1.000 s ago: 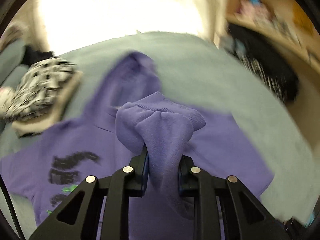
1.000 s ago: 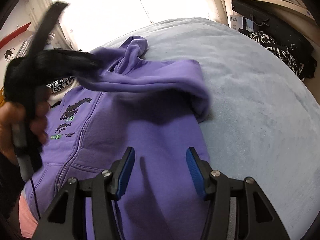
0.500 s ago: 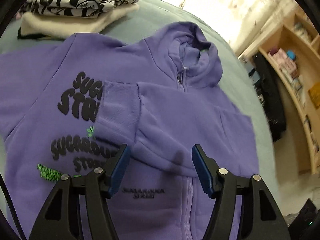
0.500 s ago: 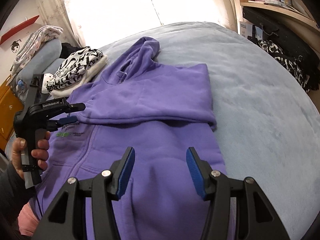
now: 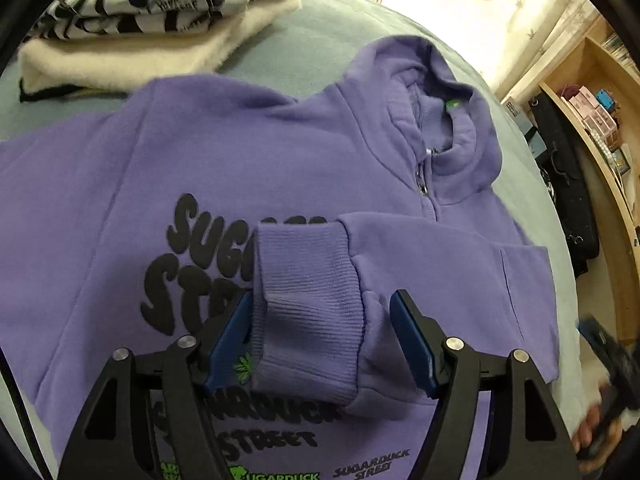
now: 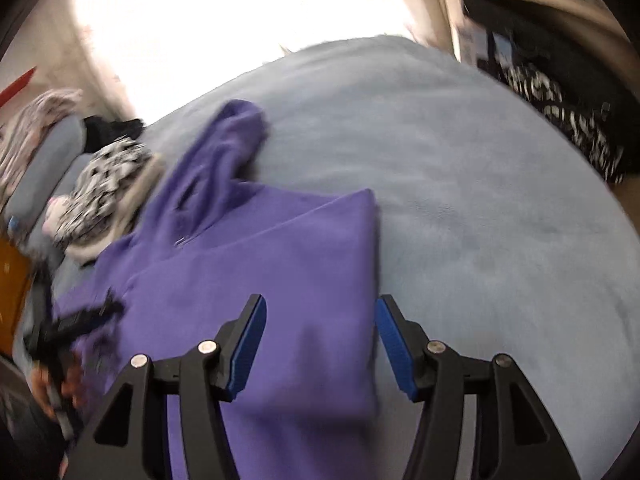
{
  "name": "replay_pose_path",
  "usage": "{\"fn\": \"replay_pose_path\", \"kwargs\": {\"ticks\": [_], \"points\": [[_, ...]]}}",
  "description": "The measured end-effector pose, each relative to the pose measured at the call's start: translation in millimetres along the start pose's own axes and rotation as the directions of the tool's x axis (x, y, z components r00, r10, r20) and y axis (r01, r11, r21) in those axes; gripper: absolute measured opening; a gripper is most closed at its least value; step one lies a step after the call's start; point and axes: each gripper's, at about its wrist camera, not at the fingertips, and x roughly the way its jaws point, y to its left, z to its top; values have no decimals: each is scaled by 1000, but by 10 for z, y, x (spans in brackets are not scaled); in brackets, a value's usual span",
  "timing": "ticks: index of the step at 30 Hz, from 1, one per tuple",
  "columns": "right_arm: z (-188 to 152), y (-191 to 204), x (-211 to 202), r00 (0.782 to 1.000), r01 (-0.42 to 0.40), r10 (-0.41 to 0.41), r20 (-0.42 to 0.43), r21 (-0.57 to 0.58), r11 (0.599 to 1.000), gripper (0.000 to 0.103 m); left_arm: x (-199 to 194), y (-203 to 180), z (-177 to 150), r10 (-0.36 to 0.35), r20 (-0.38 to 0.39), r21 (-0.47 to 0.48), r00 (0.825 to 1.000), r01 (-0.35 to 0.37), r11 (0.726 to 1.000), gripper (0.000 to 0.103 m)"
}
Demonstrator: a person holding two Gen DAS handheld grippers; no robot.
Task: Fold large clothes
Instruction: 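Fold the gripped sleeve across the hoodie front with the right tool, then lay the sleeve cuff near the zipper and open the right tool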
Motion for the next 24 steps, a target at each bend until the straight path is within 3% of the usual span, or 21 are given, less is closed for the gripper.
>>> {"fn": "replay_pose_path", "kwargs": {"ticks": [1,2,3,4,7,8,10,13,16,17,19,21,24], "points": [[102,-49,173,1000,3,-2,-27,20,1000,57,1,-6,1,5,2,6,1000,-5,1000,69],[170,-98,307,999,8,-6,-46,33,999,57,6,-39,11,22,9,23,1000,-22,999,59],[220,-132,419,998,9,-6,-65,46,999,57,22,-100,31,36,11,58,999,-36,998,28],[261,-165,533,996,8,-2,-86,66,998,57,29,-131,40,15,-9,82,1000,-14,997,19],[365,-267,886,988,-12,33,-150,139,990,53,-11,-298,99,50,19,139,999,-52,989,12],[368,-241,932,988,-19,38,-149,126,992,17,-30,-369,131,59,40,166,997,-65,984,12],[415,-185,905,991,-2,15,-134,93,996,14,-80,-472,198,65,87,201,994,-81,976,11],[528,-137,609,999,39,-41,34,36,999,13,-87,-554,295,49,140,223,989,-80,972,11],[544,-248,825,998,56,-54,-33,59,997,13,156,-544,294,97,95,241,991,-118,963,12],[502,-280,941,995,72,-69,-78,47,996,16,250,-515,275,120,67,244,991,-133,961,15],[471,-328,896,995,52,-46,-87,63,997,26,274,-473,254,119,74,242,990,-134,961,21],[427,-447,690,995,-25,38,-97,130,991,47,163,-411,266,101,53,212,994,-110,971,39],[231,-517,337,990,-90,102,-100,120,989,63,-35,-283,219,63,43,185,997,-70,980,48]]}}
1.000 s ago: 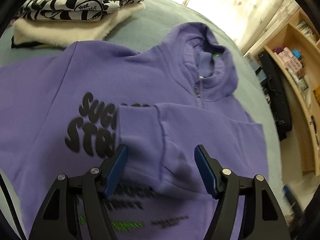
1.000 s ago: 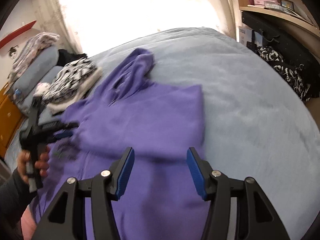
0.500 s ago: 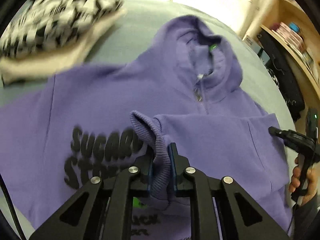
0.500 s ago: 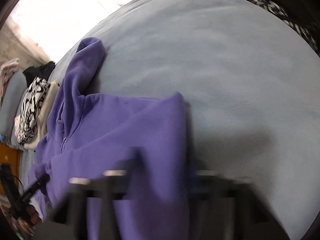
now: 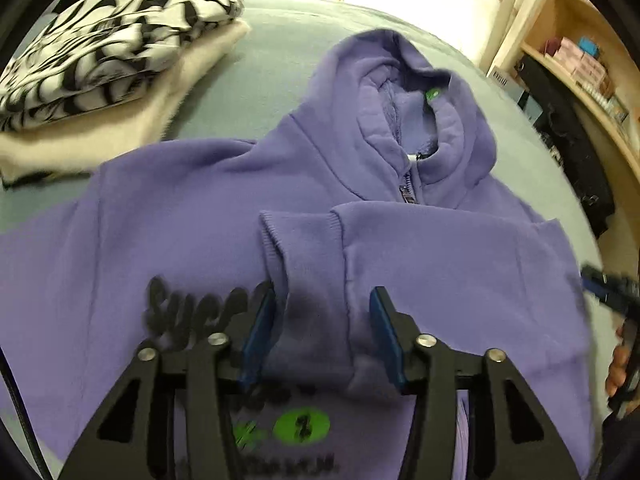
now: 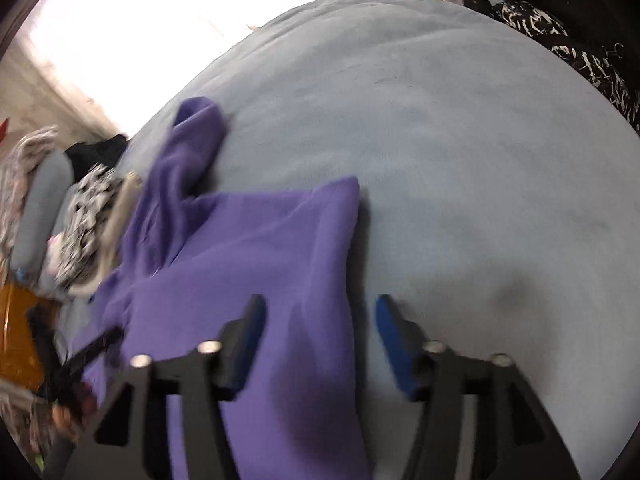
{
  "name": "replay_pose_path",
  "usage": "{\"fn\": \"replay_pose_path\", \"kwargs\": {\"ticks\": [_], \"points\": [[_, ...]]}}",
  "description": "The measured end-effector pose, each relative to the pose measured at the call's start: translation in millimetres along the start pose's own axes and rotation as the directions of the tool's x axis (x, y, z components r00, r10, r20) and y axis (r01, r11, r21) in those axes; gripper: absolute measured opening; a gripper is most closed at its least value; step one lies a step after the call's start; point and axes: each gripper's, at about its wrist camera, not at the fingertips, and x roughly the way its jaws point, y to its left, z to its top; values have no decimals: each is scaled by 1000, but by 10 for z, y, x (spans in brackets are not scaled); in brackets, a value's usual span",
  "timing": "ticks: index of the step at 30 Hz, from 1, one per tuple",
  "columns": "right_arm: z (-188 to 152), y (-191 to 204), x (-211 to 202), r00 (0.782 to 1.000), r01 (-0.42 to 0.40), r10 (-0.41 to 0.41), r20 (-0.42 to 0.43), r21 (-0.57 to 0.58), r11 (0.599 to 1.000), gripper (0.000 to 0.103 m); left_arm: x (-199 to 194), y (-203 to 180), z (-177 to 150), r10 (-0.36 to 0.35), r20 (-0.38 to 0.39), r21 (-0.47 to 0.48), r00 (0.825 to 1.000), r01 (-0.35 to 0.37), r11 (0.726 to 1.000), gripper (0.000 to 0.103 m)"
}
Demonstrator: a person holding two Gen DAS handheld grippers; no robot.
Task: Fold large clothes
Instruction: 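Lay the sleeve cuff near the zipper and open the right tool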
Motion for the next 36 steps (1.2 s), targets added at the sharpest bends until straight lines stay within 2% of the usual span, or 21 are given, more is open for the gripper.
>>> {"fn": "replay_pose_path", "kwargs": {"ticks": [2,6,7,8,9,11,12,14,15,16,17,19,20,22,24,27,29,31,32,35,36], "points": [[-208,-13,-135,1000,6,-7,-24,-29,1000,63,-44,33,-62,4,-2,14,1000,-4,1000,48],[-533,-90,-97,995,-32,33,-99,11,999,61,1,99,-261,27,-31,4,999,-27,1000,48],[-602,-73,-61,995,-16,16,-99,4,1000,52,-1,98,-277,35,-21,-2,999,-35,999,45],[-625,-37,-47,995,2,-3,-100,-6,1000,22,-8,71,-296,36,-21,-6,999,-36,999,26],[-666,16,-62,995,27,-29,-99,-18,999,22,-21,31,-308,31,-32,-6,999,-31,1000,20],[-720,67,-132,996,76,-77,-37,-46,996,22,-81,-37,-374,65,-11,17,998,-65,998,20],[-753,66,-60,993,107,-110,-52,-51,993,24,-56,-68,-424,94,-18,43,995,-93,995,21],[-773,82,3,987,147,-151,-63,-59,987,28,-66,-83,-475,129,-21,79,991,-127,989,26],[-760,145,-38,981,182,-186,-49,-67,981,35,-102,-85,-478,143,-25,86,989,-140,986,32],[-735,208,-95,974,220,-223,-27,-75,973,38,-166,-77,-470,158,-36,84,987,-154,984,33],[-735,334,-214,956,294,-292,32,-92,951,39,-228,-66,-475,157,-35,78,987,-154,985,33],[-773,594,-406,935,346,-329,132,-135,928,40,-421,-62,-481,149,5,55,989,-149,987,33],[-782,675,-440,937,337,-315,152,-152,929,41,-489,-91,-479,161,27,51,987,-163,985,33],[-792,988,-391,963,252,-226,144,-201,947,41,-548,-194,-481,183,48,61,982,-186,981,33],[-776,1216,-192,987,151,-136,83,-214,965,41,-439,-383,-470,139,20,82,990,-140,987,33],[-742,1527,271,999,50,-49,9,-212,976,41,-139,-593,-429,126,-28,97,992,-122,988,33],[-710,1562,557,997,68,-75,-26,-194,979,39,-16,-628,-413,168,-8,105,986,-166,980,33],[-643,1388,618,989,150,-151,9,-187,971,37,24,-567,-388,237,20,109,971,-238,965,35],[-612,1295,609,986,168,-167,24,-180,969,32,43,-504,-361,234,12,95,972,-234,967,35],[-516,840,433,985,174,-171,33,-106,979,4,-5,-211,-311,140,0,32,990,-140,990,35],[-497,705,359,985,174,-172,28,-81,981,4,-42,-156,-309,110,-7,23,994,-110,994,35]]}}
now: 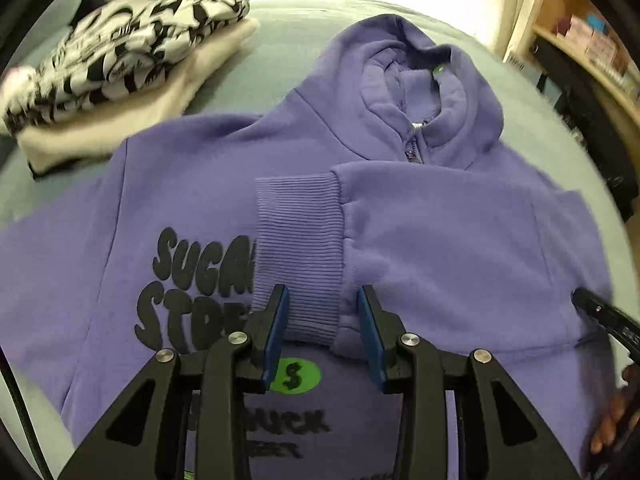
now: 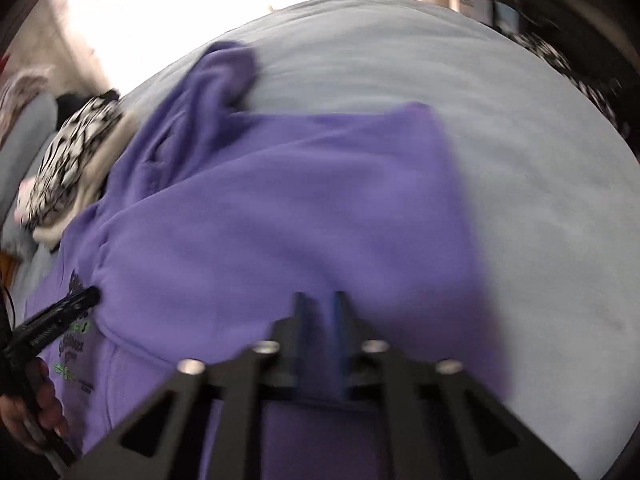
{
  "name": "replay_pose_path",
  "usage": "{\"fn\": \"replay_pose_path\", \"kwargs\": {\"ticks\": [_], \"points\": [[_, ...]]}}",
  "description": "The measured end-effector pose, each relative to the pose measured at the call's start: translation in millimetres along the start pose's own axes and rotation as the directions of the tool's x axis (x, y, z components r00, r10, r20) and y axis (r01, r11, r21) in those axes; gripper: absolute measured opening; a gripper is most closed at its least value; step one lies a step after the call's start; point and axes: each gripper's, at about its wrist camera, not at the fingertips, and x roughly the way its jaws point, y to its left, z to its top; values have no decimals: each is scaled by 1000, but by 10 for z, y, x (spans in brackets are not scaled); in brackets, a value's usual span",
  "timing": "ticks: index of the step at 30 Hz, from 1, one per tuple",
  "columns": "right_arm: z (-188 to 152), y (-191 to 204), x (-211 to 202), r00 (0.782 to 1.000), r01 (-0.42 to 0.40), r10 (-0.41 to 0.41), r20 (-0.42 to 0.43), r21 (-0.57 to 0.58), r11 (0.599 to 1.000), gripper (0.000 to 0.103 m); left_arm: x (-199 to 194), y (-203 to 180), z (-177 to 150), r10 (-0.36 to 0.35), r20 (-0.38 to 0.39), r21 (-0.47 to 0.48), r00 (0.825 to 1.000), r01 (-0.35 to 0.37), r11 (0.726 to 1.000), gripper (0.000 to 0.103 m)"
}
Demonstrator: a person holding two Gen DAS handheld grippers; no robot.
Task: Fold large clothes
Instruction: 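Lay the sleeve cuff near the zipper and open the right tool, then grasp the other sleeve cuff with the left tool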
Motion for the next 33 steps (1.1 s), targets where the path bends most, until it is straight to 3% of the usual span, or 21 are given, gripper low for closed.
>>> {"fn": "replay_pose_path", "kwargs": {"ticks": [3,6,12,16,24,33], "points": [[-50,-176,-174,1000,22,-22,11,38,999,8,-95,-12,-20,19,1,8,1000,-19,1000,36],[-140,-232,-316,999,44,-45,13,65,997,9,-239,-96,-117,41,-2,19,999,-41,999,55],[-354,-64,-485,999,49,-51,16,85,995,29,-560,-195,-322,53,30,64,998,-55,996,56],[-493,35,-618,1000,6,-8,14,103,995,29,-813,-205,-439,48,71,68,996,-52,996,58],[-817,210,-925,999,14,-17,28,100,995,29,-1246,-208,-715,62,106,64,992,-69,996,59],[-1257,357,-1211,999,-12,8,33,106,994,29,-1576,-135,-1143,76,79,60,994,-81,995,59]]}}
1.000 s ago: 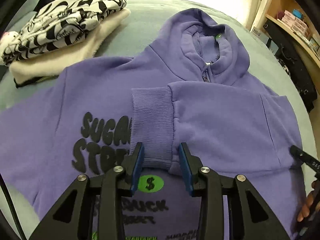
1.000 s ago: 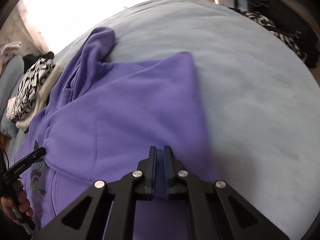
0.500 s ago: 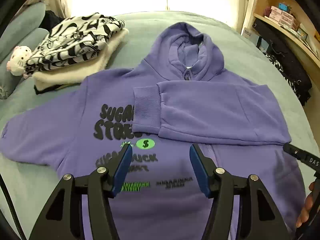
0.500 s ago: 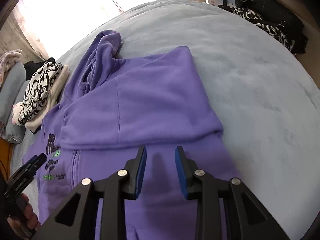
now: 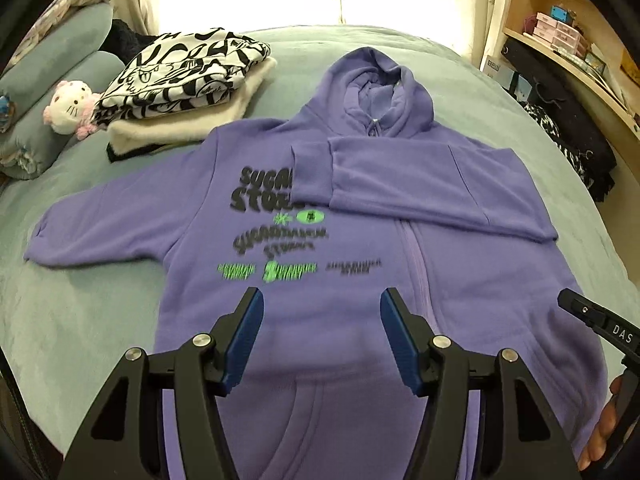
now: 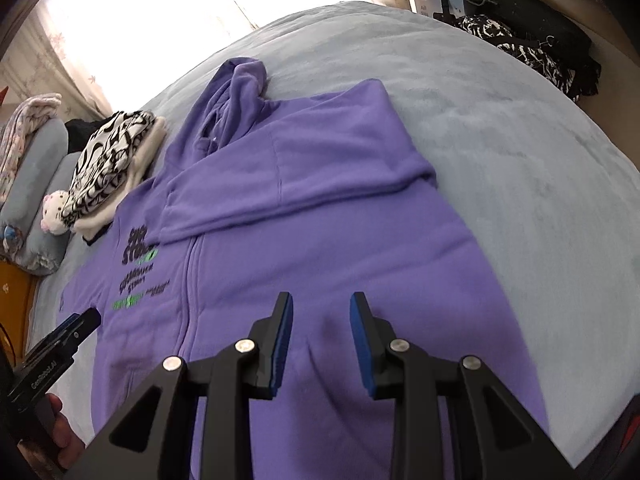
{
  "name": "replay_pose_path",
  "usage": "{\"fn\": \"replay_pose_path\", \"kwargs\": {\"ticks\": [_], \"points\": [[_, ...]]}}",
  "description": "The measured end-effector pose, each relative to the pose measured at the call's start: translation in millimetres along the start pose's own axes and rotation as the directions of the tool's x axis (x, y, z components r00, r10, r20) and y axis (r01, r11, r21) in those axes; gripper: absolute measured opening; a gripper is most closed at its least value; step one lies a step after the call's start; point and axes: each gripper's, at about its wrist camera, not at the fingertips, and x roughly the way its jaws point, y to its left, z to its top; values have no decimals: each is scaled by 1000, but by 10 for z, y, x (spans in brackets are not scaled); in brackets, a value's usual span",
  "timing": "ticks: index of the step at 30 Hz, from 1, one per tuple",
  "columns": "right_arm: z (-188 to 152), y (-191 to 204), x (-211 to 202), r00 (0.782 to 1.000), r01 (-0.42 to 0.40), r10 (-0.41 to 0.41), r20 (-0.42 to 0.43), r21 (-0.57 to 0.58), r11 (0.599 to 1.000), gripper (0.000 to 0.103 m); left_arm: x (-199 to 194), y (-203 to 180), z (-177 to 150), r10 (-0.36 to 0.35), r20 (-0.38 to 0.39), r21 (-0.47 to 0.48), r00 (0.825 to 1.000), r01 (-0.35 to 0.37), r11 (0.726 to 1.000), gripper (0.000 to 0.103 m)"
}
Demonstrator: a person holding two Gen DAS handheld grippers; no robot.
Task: Fold large clothes
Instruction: 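Grasp the other sleeve cuff with the left tool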
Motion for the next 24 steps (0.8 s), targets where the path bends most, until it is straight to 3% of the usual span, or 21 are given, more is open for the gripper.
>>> {"fn": "replay_pose_path", "kwargs": {"ticks": [12,19,24], "points": [[-505,257,-223,1000,6,-8,-24,-95,995,29,-467,290,-439,9,31,-9,999,-9,1000,60],[-490,694,-443,999,22,-14,36,-202,979,29,-709,874,-509,40,74,-64,996,-36,997,64],[-420,1180,-464,997,-21,38,61,-259,966,29,-860,1548,-492,95,102,-169,990,-76,983,69]]}}
